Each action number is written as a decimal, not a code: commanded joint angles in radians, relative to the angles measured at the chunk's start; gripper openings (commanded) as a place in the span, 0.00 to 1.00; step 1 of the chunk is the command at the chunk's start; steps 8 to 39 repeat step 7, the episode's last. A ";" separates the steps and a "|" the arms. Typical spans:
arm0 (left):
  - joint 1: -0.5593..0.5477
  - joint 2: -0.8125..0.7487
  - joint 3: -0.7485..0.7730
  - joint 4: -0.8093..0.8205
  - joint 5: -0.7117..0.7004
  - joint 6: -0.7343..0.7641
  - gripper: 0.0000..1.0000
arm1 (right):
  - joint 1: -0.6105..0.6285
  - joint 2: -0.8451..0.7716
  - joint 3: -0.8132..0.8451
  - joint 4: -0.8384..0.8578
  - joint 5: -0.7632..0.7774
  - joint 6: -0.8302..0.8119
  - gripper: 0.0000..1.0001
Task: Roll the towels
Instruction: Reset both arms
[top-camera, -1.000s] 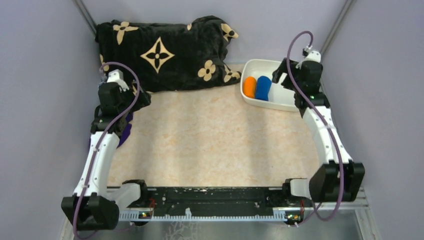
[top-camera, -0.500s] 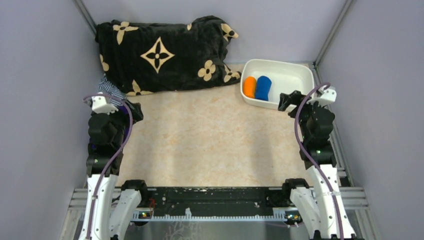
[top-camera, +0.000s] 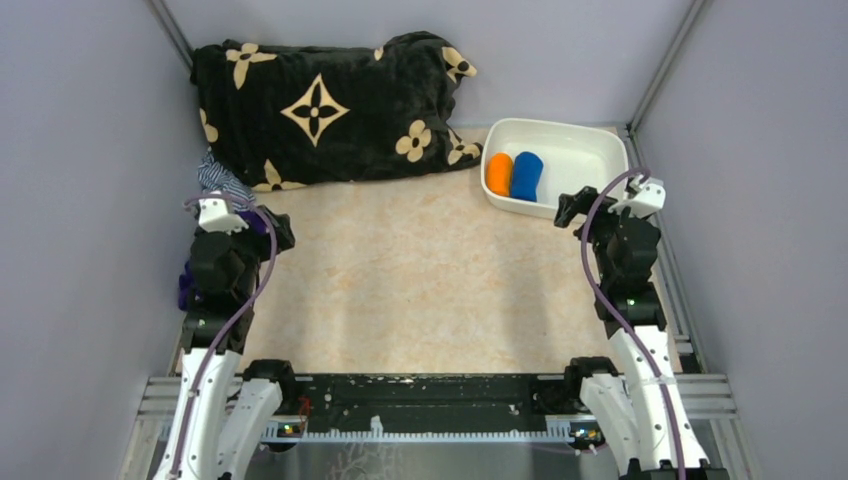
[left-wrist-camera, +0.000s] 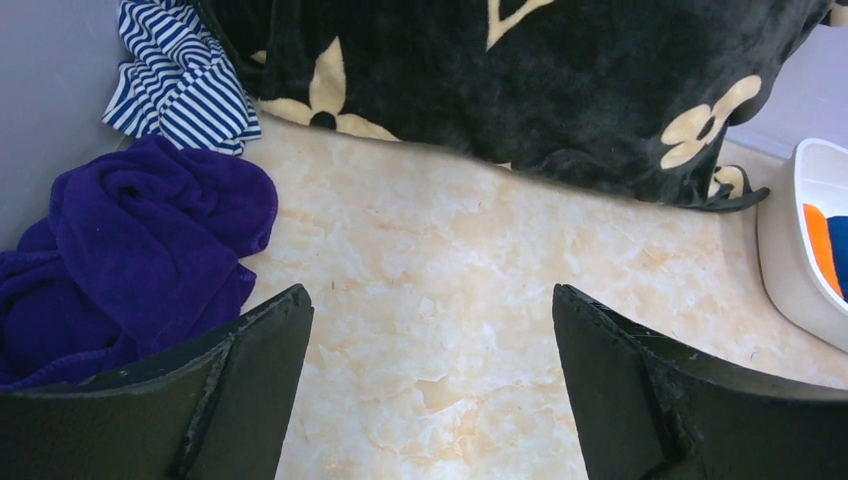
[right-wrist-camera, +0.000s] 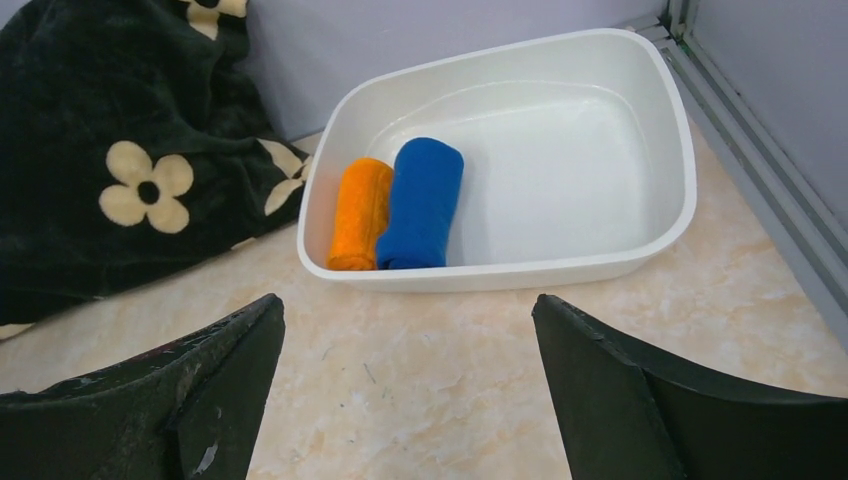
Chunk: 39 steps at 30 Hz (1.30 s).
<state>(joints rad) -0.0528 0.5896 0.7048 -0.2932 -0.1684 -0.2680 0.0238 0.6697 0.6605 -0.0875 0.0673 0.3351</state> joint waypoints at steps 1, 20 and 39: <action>-0.021 -0.006 -0.009 0.040 -0.022 0.023 0.94 | 0.002 -0.004 0.005 0.055 0.055 -0.029 0.94; -0.024 -0.014 -0.006 0.039 -0.031 0.020 0.96 | 0.002 -0.007 0.012 0.054 0.068 -0.035 0.95; -0.024 -0.014 -0.006 0.039 -0.031 0.020 0.96 | 0.002 -0.007 0.012 0.054 0.068 -0.035 0.95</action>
